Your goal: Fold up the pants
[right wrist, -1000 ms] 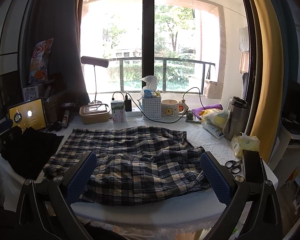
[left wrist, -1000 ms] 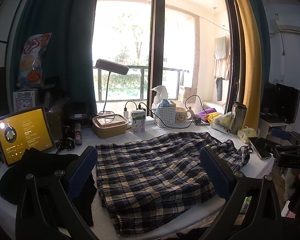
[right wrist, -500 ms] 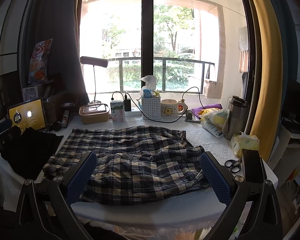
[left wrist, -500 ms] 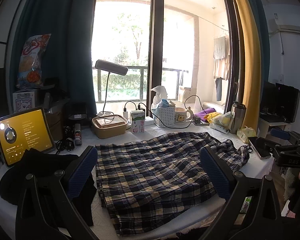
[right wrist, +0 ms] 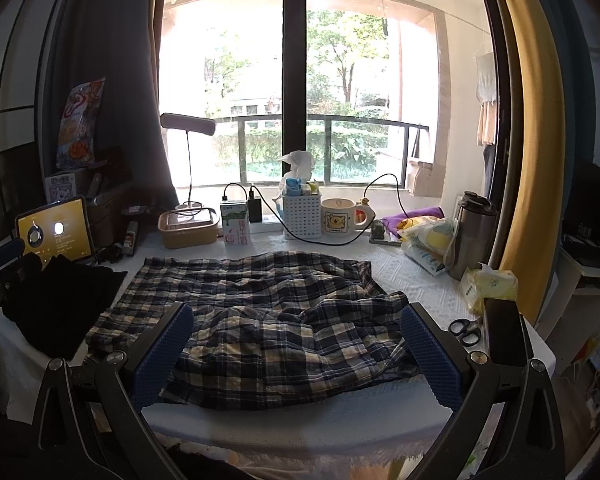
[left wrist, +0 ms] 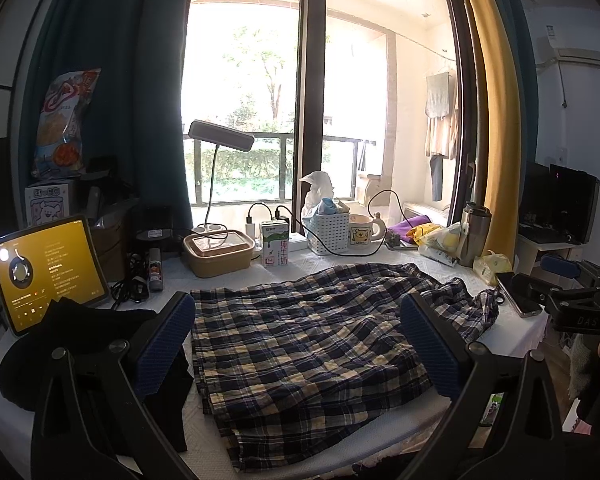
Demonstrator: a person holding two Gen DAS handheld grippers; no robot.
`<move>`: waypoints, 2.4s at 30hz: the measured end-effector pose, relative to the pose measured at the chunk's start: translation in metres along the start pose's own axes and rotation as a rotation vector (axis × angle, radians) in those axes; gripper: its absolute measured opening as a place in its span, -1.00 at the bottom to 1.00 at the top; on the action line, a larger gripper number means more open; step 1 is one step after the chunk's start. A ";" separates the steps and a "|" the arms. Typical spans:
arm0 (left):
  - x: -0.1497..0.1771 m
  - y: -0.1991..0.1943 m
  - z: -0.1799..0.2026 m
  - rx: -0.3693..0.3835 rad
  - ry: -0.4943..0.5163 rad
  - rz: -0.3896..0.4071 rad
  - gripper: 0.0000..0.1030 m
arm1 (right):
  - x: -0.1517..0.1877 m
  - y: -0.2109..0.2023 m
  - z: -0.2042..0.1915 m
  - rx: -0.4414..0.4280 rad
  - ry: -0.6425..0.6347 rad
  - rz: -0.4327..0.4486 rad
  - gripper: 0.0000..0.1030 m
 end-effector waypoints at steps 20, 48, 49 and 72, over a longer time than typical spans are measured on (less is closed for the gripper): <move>-0.002 0.032 -0.006 0.030 0.056 -0.060 0.97 | -0.002 0.034 -0.001 0.005 -0.094 -0.021 1.00; 0.083 0.316 -0.152 -0.099 0.008 -0.604 0.96 | -0.019 0.314 0.092 -0.048 -0.216 -0.419 0.85; 0.087 0.322 -0.153 -0.094 0.008 -0.626 0.96 | -0.017 0.328 0.096 -0.059 -0.201 -0.444 0.82; 0.029 0.372 -0.109 -0.069 0.229 -0.455 -0.94 | -0.023 0.397 0.103 -0.117 -0.280 -0.479 -0.46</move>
Point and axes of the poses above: each gripper's, at about its wrist camera, not at the fingertips, and y roughly the way its jaws point, z to its right, x to its underside, the point moved 8 cm from there along y, roughly the way its jaws point, and after that the axes turned 1 degree about z, right-handed, at the moved point
